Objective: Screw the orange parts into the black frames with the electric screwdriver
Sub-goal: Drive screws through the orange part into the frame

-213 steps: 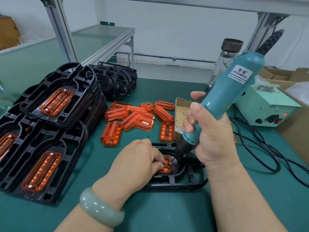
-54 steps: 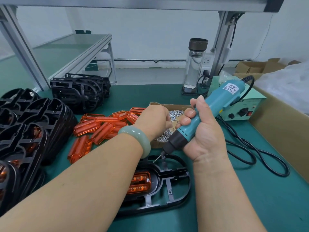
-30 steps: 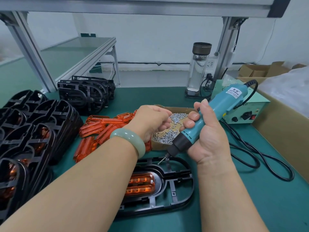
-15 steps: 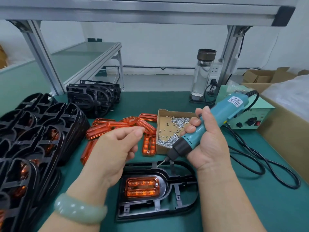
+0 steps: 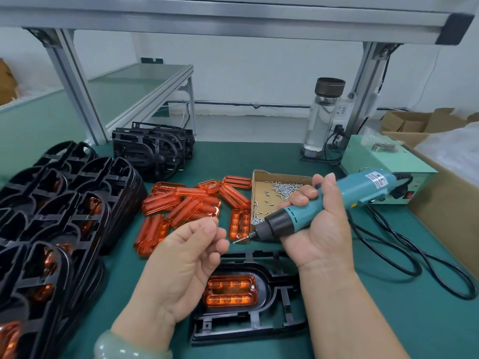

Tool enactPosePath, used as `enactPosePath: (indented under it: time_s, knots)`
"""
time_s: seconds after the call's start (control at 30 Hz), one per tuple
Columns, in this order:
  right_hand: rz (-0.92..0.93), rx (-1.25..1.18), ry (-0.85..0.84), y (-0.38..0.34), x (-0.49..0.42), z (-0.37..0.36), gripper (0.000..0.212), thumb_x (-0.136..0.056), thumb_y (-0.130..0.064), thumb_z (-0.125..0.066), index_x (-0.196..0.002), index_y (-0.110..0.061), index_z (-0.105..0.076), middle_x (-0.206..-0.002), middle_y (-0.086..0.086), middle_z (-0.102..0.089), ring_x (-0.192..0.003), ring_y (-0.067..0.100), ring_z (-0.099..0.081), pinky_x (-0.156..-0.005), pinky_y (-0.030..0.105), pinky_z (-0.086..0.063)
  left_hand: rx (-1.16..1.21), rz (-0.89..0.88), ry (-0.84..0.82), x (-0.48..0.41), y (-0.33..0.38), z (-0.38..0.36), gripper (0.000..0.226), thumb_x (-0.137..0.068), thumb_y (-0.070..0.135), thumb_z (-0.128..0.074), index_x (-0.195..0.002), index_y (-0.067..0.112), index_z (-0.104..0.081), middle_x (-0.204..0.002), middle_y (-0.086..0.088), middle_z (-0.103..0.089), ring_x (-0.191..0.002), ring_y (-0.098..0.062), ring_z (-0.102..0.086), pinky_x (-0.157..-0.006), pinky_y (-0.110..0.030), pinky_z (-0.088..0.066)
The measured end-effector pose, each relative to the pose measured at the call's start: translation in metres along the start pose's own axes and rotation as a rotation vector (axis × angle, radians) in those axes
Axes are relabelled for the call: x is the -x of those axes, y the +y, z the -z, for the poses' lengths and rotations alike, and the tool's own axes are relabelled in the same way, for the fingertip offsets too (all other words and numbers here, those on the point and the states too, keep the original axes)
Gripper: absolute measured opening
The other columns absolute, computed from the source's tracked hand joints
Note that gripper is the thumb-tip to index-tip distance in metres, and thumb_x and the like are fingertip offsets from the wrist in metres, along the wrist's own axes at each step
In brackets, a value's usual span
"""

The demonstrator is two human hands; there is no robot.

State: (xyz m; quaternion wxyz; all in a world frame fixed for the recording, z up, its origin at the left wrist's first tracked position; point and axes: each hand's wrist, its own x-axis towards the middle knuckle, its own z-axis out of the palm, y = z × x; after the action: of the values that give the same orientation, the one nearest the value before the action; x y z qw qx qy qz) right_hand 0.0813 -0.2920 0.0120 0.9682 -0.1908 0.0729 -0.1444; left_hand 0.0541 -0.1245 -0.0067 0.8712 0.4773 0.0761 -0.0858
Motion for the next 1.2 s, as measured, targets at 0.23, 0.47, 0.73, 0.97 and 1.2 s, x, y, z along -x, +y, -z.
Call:
enactPosePath:
  time_s: [0.23,0.47,0.73,0.97,1.2]
  knots:
    - [0.012,-0.064,0.047,-0.0014,0.0003,-0.0001,0.017,-0.077,-0.035,-0.066,-0.083,-0.024,-0.054,-0.06,-0.012,-0.047,-0.047,0.003,-0.046,-0.058,0.02,-0.039,0.152,0.108,-0.022,0.0007,0.0001,-0.0013,0.015,-0.067,0.008,-0.065,-0.069,0.016,-0.077,-0.069,-0.005,-0.068,-0.056,-0.011,-0.064,-0.046,-0.015,-0.05]
    - [0.01,-0.087,0.06,0.0004,0.0009,-0.0008,0.015,-0.083,-0.036,-0.064,-0.08,-0.025,-0.054,-0.06,-0.011,-0.047,-0.047,0.003,-0.046,-0.062,0.021,-0.039,0.182,0.155,-0.066,0.0033,0.0002,-0.0056,0.013,-0.069,0.013,-0.065,-0.071,0.016,-0.078,-0.067,-0.004,-0.063,-0.055,-0.01,-0.06,-0.046,-0.016,-0.05]
    - [0.013,-0.108,0.08,0.0011,0.0019,-0.0016,0.017,-0.089,-0.035,-0.062,-0.081,-0.024,-0.054,-0.061,-0.011,-0.048,-0.047,0.004,-0.047,-0.059,0.021,-0.041,0.19,0.148,-0.083,0.005,-0.0011,-0.0076,0.018,-0.062,0.002,-0.065,-0.07,0.014,-0.077,-0.069,-0.007,-0.066,-0.057,-0.013,-0.065,-0.048,-0.017,-0.053]
    - [0.031,-0.137,0.072,-0.0009,0.0033,-0.0022,0.017,-0.086,-0.034,-0.064,-0.078,-0.023,-0.054,-0.061,-0.011,-0.049,-0.048,0.004,-0.047,-0.064,0.02,-0.04,0.151,0.2,-0.115,0.0068,-0.0012,-0.0096,0.013,-0.069,0.012,-0.063,-0.067,0.012,-0.077,-0.071,-0.009,-0.068,-0.057,-0.012,-0.064,-0.048,-0.016,-0.052]
    - [0.032,-0.125,0.039,-0.0016,0.0055,-0.0025,0.017,-0.088,-0.034,-0.062,-0.079,-0.023,-0.054,-0.06,-0.011,-0.048,-0.047,0.003,-0.047,-0.054,0.017,-0.044,0.189,0.242,-0.19,0.0075,-0.0001,-0.008,0.017,-0.073,0.009,-0.06,-0.07,0.01,-0.076,-0.072,-0.01,-0.066,-0.058,-0.014,-0.064,-0.049,-0.018,-0.053]
